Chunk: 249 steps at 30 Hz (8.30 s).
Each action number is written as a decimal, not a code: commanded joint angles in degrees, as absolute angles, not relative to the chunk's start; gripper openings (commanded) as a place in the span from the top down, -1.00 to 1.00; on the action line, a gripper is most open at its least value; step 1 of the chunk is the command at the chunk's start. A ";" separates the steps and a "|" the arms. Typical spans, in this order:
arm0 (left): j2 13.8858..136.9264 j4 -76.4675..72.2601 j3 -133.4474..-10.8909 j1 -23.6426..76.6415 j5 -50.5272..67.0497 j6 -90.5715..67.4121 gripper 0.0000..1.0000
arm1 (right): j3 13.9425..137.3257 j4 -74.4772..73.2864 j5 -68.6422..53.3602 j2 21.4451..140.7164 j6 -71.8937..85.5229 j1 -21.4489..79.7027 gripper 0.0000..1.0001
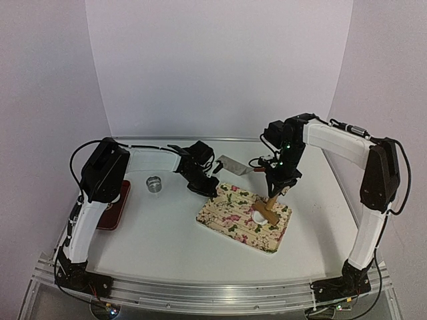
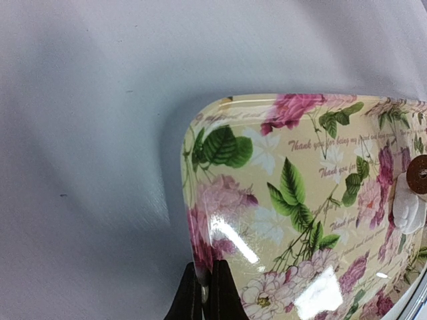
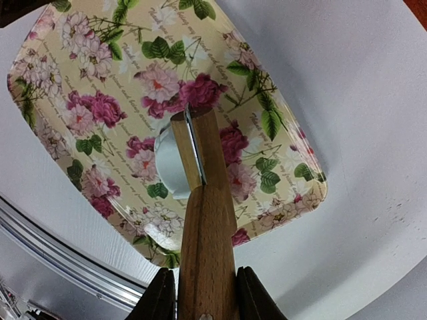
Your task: Roll out the dumpling wrappers from the dough
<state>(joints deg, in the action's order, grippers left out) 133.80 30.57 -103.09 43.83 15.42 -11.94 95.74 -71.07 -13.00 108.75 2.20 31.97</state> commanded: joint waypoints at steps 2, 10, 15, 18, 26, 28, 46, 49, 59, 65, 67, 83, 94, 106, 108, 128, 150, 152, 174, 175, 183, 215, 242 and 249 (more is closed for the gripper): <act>136.05 34.37 -103.38 43.95 12.99 -10.28 1.00 | 94.99 -69.22 -12.97 108.61 3.13 33.38 1.00; 136.06 34.23 -103.45 43.95 12.92 -11.23 1.00 | 94.78 -68.61 -12.35 109.96 4.82 36.51 1.00; 136.09 33.95 -103.06 43.95 12.92 -11.98 1.00 | 93.18 -68.58 -10.09 111.27 6.45 38.35 1.00; 136.12 33.95 -102.96 43.95 12.79 -12.20 1.00 | 91.70 -68.04 -9.09 112.13 7.49 39.07 1.00; 135.94 33.58 -102.59 43.94 12.73 -13.28 1.00 | 90.45 -65.90 -7.45 114.90 11.99 43.14 1.00; 135.78 33.38 -102.31 43.95 12.67 -13.44 1.00 | 91.10 -65.97 -6.11 115.98 13.63 44.21 1.00; 133.41 32.93 -100.14 43.95 11.50 -12.05 1.00 | 102.00 -78.73 9.33 117.86 22.30 44.01 1.00; 133.42 33.11 -100.33 43.94 11.65 -12.42 1.00 | 105.22 -77.69 3.34 114.58 20.02 44.03 1.00; 133.34 32.80 -99.96 44.10 11.61 -13.43 1.00 | 107.60 -77.41 -5.31 107.85 17.58 45.49 1.00; 133.09 32.77 -99.80 44.29 11.46 -13.80 1.00 | 105.78 -77.21 -3.83 108.59 17.36 46.65 1.00; 133.07 32.81 -99.78 44.36 11.34 -13.87 1.00 | 104.83 -76.79 -2.81 108.95 16.93 47.00 1.00; 133.73 33.45 -100.83 44.46 11.02 -14.12 1.00 | 100.54 -72.25 -1.23 111.50 14.06 47.24 1.00; 134.42 34.25 -101.83 44.47 10.81 -13.73 1.00 | 96.15 -72.03 3.89 112.26 14.61 47.24 1.00; 134.82 34.37 -102.29 44.44 10.82 -13.87 1.00 | 93.55 -69.84 0.69 116.44 13.73 47.26 1.00; 134.82 34.37 -102.30 44.47 10.82 -13.99 1.00 | 92.43 -69.01 -0.15 116.77 13.52 47.30 1.00; 135.35 34.01 -102.02 44.91 10.63 -16.72 1.00 | 89.21 -63.91 -4.33 123.84 14.50 50.89 1.00; 131.40 32.78 -93.08 44.90 4.65 -15.38 1.00 | 89.01 -69.24 8.75 127.37 20.74 45.97 1.00; 131.36 32.78 -93.21 44.91 4.58 -15.26 1.00 | 89.14 -69.35 9.08 127.64 20.93 45.31 1.00; 131.24 33.15 -92.75 44.82 3.75 -14.47 1.00 | 88.84 -67.94 4.93 127.89 18.25 39.17 1.00; 131.15 33.10 -92.56 44.82 3.71 -14.43 1.00 | 88.61 -67.59 4.36 127.80 18.02 38.63 1.00; 130.91 33.05 -92.32 44.82 3.60 -14.54 1.00 | 88.16 -67.15 5.43 128.04 16.33 37.45 1.00; 130.14 33.81 -97.38 44.82 3.66 -15.82 1.00 | 96.64 -70.04 -7.80 115.85 12.35 35.12 1.00; 117.40 31.03 -86.82 44.92 8.61 -30.79 0.21 | 103.46 -75.22 -10.67 107.99 17.86 36.05 1.00; 117.92 29.28 -85.50 44.92 11.15 -31.56 0.22 | 103.09 -73.35 -12.07 109.98 17.15 36.08 1.00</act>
<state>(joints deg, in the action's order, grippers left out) 120.36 32.01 -85.82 44.95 9.22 -30.07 103.04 -75.30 -10.92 108.75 16.86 35.75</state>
